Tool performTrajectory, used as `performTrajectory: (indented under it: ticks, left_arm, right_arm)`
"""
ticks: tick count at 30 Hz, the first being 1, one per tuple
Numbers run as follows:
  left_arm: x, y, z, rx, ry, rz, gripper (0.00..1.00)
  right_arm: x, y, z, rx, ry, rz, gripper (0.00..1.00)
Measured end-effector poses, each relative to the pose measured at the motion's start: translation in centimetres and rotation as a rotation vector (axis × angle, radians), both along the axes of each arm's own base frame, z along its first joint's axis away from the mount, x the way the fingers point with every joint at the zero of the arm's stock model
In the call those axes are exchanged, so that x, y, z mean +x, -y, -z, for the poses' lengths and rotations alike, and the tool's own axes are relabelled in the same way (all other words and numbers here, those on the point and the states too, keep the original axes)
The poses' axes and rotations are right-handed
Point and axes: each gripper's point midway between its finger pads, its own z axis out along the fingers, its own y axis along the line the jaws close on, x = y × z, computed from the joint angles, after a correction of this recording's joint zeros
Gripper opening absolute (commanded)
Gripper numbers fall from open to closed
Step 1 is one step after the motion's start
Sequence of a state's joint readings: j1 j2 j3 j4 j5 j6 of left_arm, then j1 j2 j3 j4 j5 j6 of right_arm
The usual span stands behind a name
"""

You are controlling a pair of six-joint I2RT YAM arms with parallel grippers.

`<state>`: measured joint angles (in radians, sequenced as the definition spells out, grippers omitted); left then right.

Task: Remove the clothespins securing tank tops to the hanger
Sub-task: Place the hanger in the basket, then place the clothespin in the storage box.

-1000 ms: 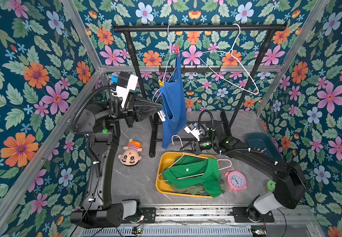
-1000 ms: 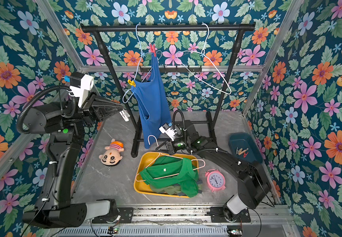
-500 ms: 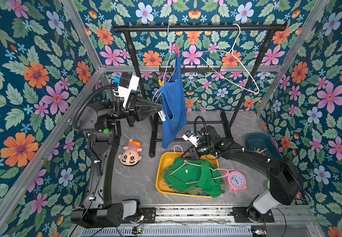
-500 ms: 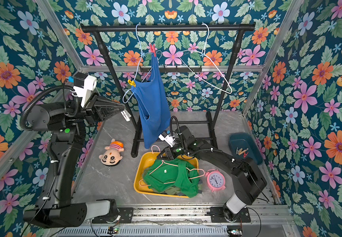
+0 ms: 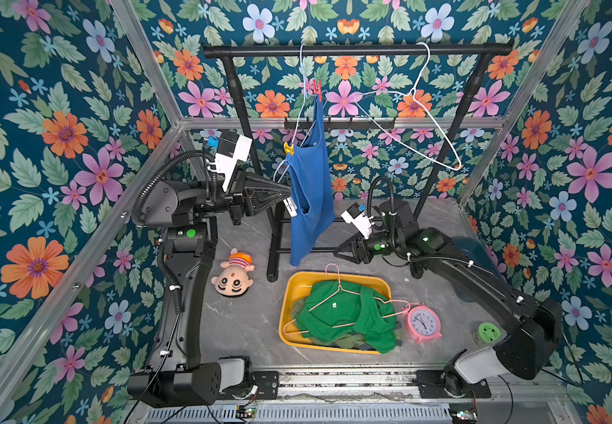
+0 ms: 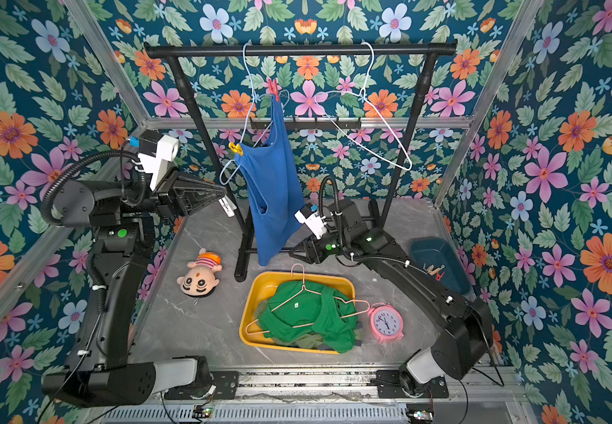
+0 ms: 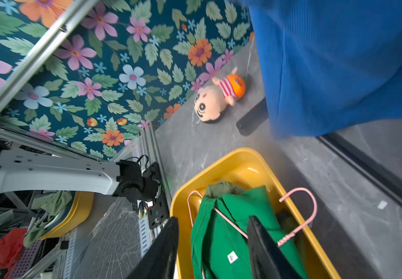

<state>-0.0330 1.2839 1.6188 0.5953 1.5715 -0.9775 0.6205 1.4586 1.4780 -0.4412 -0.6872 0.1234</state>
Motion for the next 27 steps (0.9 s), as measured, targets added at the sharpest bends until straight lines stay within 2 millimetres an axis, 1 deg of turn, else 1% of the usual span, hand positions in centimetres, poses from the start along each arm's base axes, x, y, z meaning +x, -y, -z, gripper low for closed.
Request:
performTrajectory:
  ticks: [2, 4, 6, 7, 10, 13, 15, 17, 20, 23, 27]
  left_arm:
    - [0.2, 0.0, 0.2, 0.001, -0.005, -0.001, 0.00]
    - [0.4, 0.0, 0.4, 0.001, -0.014, -0.001, 0.00]
    - [0.4, 0.0, 0.6, 0.002, -0.014, -0.002, 0.00]
    - [0.4, 0.0, 0.5, 0.002, -0.011, -0.002, 0.00]
    - [0.3, 0.0, 0.6, 0.002, -0.017, -0.002, 0.00]
    - [0.3, 0.0, 0.6, 0.002, -0.021, -0.001, 0.00]
    - [0.2, 0.0, 0.6, 0.002, -0.023, -0.001, 0.00]
    - [0.2, 0.0, 0.6, 0.002, -0.022, -0.001, 0.00]
    - [0.1, 0.0, 0.6, 0.002, -0.019, -0.001, 0.00]
    - [0.0, 0.0, 0.4, 0.002, -0.018, -0.001, 0.00]
    - [-0.3, 0.1, 0.4, 0.002, -0.022, 0.002, 0.00]
  right_arm:
    - [-1.5, -0.4, -3.8, 0.054, 0.069, -0.036, 0.51]
    - [-3.5, -1.1, -7.8, 0.113, 0.144, -0.090, 0.51]
    - [-5.1, -1.6, -11.1, 0.176, 0.198, -0.146, 0.51]
    - [-5.6, -1.7, -12.6, 0.206, 0.220, -0.162, 0.51]
    - [-6.7, -2.3, -15.7, 0.282, 0.261, -0.201, 0.53]
    - [-7.7, -3.5, -17.9, 0.333, 0.302, -0.252, 0.53]
    - [-7.7, -4.3, -19.1, 0.355, 0.327, -0.266, 0.53]
    - [-7.2, -5.3, -19.9, 0.371, 0.345, -0.273, 0.53]
    - [-6.4, -7.1, -20.1, 0.374, 0.344, -0.283, 0.53]
    - [-6.1, -8.8, -20.3, 0.376, 0.348, -0.305, 0.53]
    - [-5.3, -9.8, -20.5, 0.377, 0.348, -0.311, 0.52]
